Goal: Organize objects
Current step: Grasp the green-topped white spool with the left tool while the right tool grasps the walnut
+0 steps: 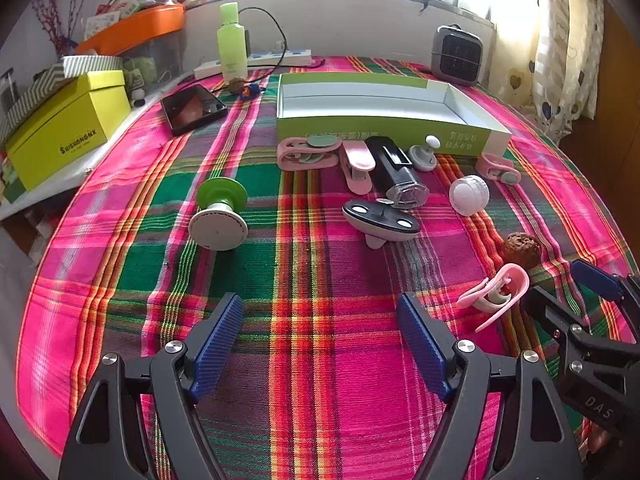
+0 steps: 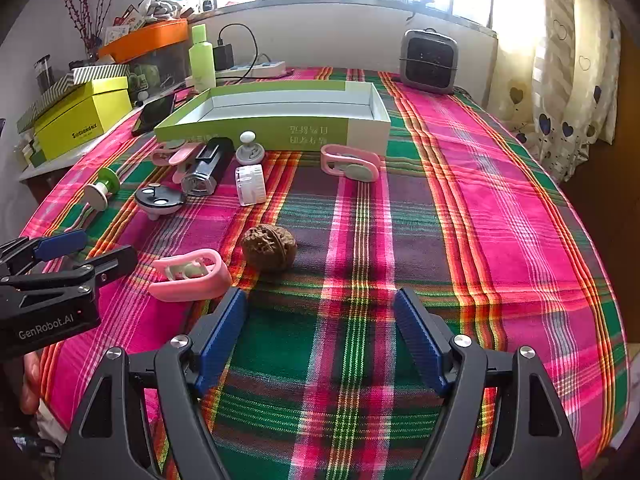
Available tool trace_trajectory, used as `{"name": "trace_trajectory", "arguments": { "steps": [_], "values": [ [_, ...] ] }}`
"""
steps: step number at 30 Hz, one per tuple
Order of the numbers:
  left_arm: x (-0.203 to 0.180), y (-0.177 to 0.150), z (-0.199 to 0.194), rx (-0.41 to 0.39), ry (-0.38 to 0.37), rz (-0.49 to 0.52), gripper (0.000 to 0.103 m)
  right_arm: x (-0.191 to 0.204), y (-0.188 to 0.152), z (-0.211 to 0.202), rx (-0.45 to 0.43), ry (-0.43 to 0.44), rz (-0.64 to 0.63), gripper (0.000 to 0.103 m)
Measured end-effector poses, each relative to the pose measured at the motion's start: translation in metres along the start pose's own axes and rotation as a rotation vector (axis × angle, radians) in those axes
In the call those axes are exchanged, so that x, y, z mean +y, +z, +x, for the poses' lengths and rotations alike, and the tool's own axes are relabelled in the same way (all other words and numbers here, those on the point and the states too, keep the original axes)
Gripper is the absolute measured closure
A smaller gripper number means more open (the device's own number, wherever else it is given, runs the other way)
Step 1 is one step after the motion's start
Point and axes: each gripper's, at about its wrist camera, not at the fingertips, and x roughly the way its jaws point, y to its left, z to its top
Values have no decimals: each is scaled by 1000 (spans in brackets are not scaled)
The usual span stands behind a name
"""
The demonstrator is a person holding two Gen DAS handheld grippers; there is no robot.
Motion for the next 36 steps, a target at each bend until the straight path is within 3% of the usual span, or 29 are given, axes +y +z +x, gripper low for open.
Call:
{"name": "trace_trajectory", "arguments": {
  "steps": [26,36],
  "values": [
    [1,3,2,-4,-14,24,25,-10,12,9,27,24,-25,27],
    [32,10,-10,-48,-34,-27,25,-7,24,19,66,76,-103,27]
  ]
}}
